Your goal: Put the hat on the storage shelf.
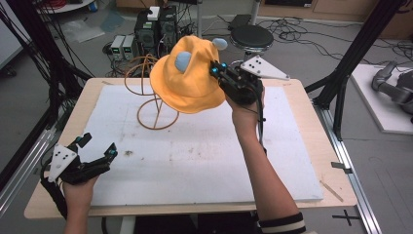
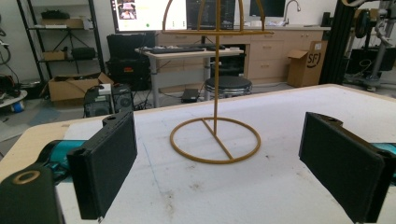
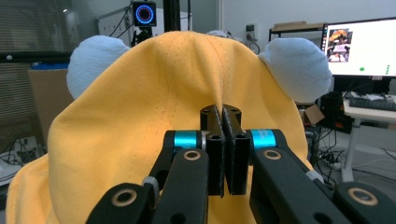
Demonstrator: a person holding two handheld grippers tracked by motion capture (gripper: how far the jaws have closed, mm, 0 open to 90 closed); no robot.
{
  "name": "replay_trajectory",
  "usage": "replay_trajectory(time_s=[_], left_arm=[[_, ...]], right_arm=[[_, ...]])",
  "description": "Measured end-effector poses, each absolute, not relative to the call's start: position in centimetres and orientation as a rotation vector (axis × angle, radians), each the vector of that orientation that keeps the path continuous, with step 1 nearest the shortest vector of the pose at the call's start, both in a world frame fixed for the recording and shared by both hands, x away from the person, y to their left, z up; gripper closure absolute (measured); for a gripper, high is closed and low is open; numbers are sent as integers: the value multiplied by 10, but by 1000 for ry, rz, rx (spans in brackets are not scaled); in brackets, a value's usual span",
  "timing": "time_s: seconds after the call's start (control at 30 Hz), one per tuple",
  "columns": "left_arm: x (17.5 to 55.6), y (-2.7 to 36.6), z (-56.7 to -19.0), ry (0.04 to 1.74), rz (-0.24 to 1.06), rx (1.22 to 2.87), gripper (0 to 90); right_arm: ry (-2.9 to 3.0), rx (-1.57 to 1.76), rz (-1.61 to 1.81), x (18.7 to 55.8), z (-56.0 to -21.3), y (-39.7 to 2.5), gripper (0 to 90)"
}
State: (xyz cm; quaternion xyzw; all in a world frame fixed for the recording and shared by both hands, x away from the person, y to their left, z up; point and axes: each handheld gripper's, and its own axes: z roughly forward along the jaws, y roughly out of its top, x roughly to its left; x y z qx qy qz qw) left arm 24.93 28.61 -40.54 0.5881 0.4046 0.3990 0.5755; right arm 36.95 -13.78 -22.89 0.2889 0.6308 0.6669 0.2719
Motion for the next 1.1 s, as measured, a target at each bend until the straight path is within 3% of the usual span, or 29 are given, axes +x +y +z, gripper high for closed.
replay_trajectory(time_s=[0.6, 1.1], left_arm=[[247, 283, -404, 930, 928, 1378, 118], [247, 282, -404, 922, 919, 1372, 118]], right_arm=[[1680, 748, 1773, 416, -191, -69, 895], [1716, 817, 1692, 452, -218, -19, 895]])
